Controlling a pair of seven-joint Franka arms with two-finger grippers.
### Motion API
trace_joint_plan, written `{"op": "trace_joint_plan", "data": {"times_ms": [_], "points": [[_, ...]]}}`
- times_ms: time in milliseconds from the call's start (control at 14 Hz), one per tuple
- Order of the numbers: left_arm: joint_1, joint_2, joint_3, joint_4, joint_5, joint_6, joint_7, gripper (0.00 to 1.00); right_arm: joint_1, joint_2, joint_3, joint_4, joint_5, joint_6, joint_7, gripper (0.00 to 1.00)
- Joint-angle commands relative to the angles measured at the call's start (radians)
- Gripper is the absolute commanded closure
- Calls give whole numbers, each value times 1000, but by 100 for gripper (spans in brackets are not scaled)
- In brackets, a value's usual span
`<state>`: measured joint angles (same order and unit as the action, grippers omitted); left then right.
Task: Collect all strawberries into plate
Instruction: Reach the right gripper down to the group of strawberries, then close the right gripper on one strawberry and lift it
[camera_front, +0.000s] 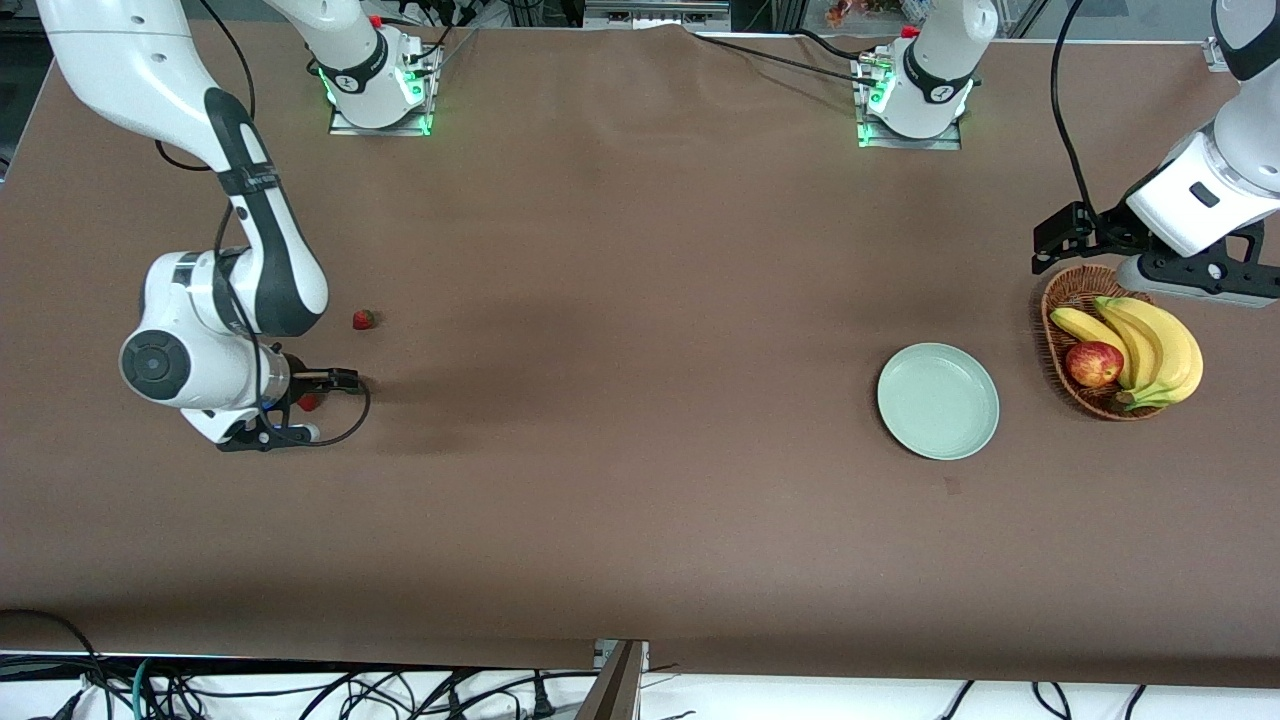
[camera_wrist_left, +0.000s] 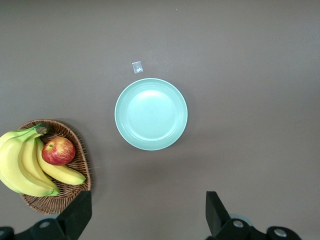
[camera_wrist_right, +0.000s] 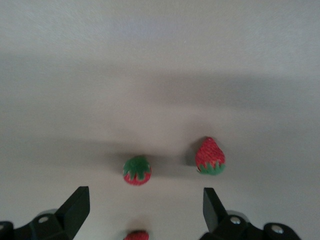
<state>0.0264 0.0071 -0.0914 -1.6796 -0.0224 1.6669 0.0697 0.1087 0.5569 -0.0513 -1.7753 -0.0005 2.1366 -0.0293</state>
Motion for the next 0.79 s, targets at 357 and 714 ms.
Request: {"op": "trace_joint_plan", "data": {"times_ms": [357,714], "points": [[6,14,-1,26,-17,-19,10,0,20,-8,1,-105,13,141,23,0],[6,14,-1,26,-17,-21,10,0,32,5,1,-116,13,170,42,0]]}}
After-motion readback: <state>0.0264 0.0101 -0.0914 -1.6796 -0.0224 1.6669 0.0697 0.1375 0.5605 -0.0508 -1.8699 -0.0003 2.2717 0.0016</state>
